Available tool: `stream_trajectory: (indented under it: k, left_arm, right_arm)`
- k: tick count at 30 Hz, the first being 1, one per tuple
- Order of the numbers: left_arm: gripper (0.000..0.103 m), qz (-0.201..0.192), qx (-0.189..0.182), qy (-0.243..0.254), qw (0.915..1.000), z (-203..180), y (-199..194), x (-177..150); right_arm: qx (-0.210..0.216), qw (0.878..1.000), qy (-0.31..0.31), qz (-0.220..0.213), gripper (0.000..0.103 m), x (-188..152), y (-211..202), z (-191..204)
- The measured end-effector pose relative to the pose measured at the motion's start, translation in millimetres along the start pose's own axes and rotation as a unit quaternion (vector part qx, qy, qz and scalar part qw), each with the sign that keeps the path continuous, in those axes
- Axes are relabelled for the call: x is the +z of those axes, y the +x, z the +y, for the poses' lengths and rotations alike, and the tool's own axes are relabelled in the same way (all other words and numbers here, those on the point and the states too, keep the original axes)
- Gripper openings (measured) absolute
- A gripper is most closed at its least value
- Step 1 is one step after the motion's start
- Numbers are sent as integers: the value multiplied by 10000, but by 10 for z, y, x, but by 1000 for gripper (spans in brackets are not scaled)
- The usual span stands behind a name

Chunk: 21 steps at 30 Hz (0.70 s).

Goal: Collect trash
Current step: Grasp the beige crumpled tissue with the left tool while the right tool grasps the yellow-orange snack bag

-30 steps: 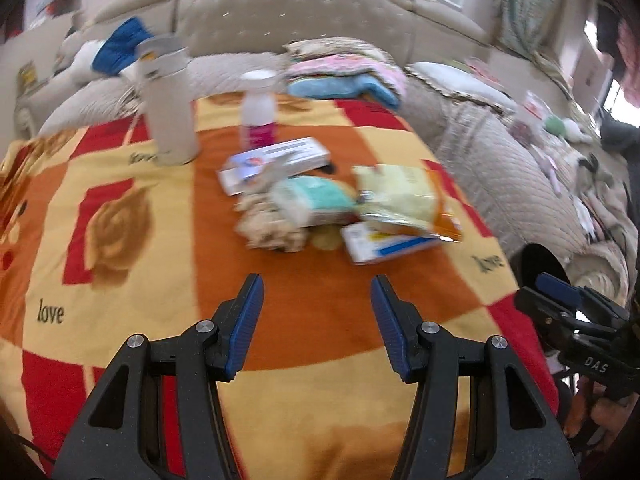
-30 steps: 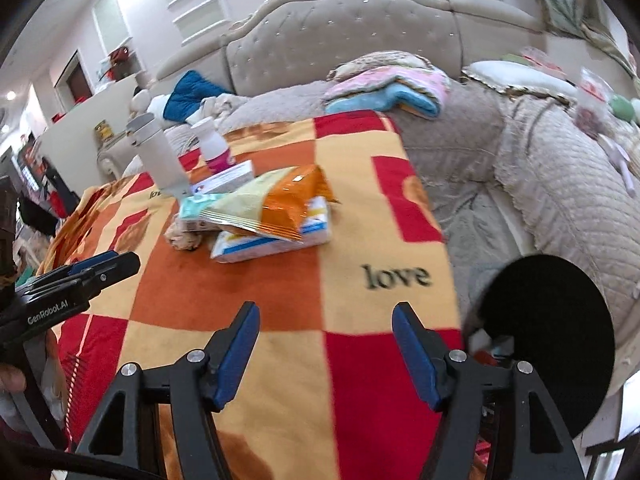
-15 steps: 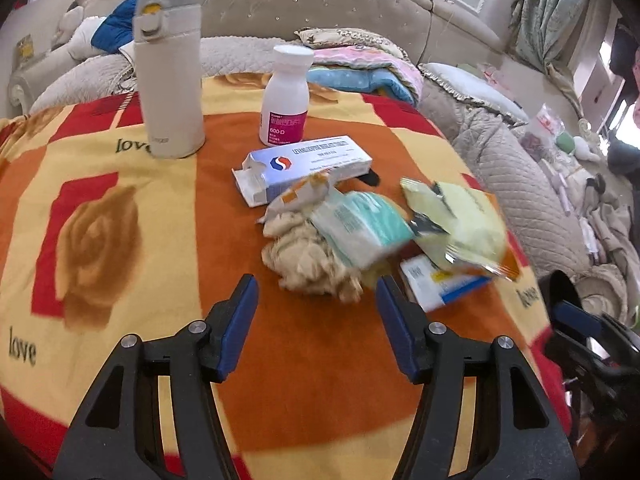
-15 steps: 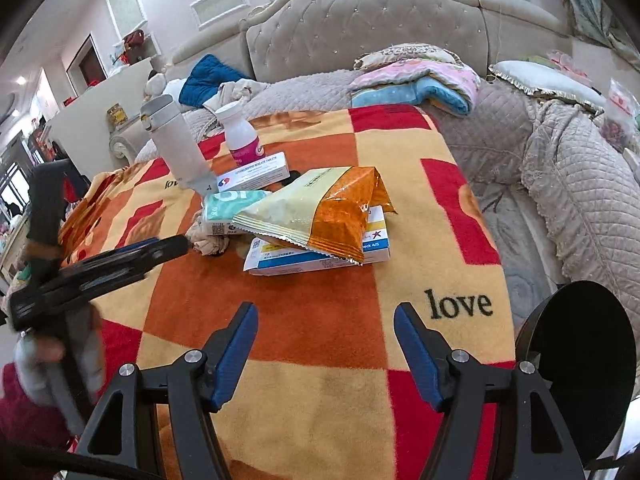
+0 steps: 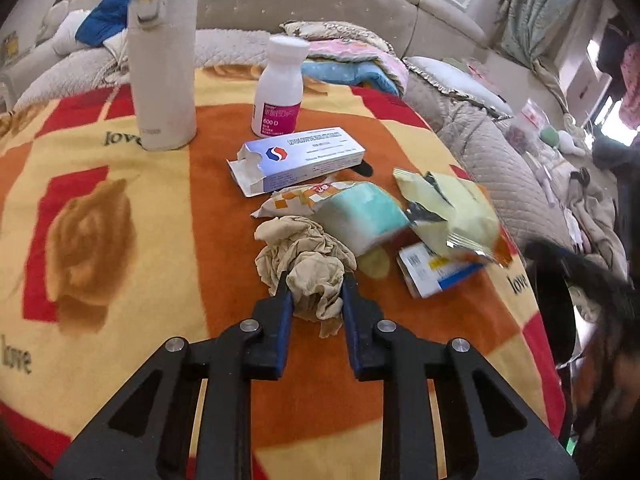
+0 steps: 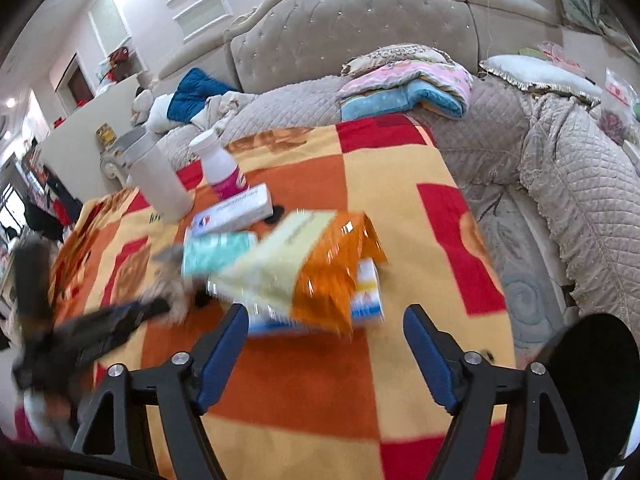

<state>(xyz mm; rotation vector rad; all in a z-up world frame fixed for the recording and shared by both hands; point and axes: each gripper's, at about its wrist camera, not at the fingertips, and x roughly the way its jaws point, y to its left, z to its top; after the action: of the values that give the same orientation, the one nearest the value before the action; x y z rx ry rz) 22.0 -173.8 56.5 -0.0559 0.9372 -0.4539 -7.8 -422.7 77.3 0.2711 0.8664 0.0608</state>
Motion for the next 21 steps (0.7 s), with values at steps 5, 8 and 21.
stream_trajectory:
  k: [5, 8, 21]
  left_arm:
    - [20, -101, -71, 6, 9999, 8, -266, -125]
    - [20, -107, 43, 71, 9999, -2, -331, -201]
    - [20, -110, -94, -30, 9999, -32, -395, -294]
  right_arm:
    - [-12, 9998, 163, 149, 83, 330, 276, 141]
    - [-221, 9991, -6, 357, 83, 414, 484, 284]
    - [47, 9995, -252, 193, 38, 172, 218, 161]
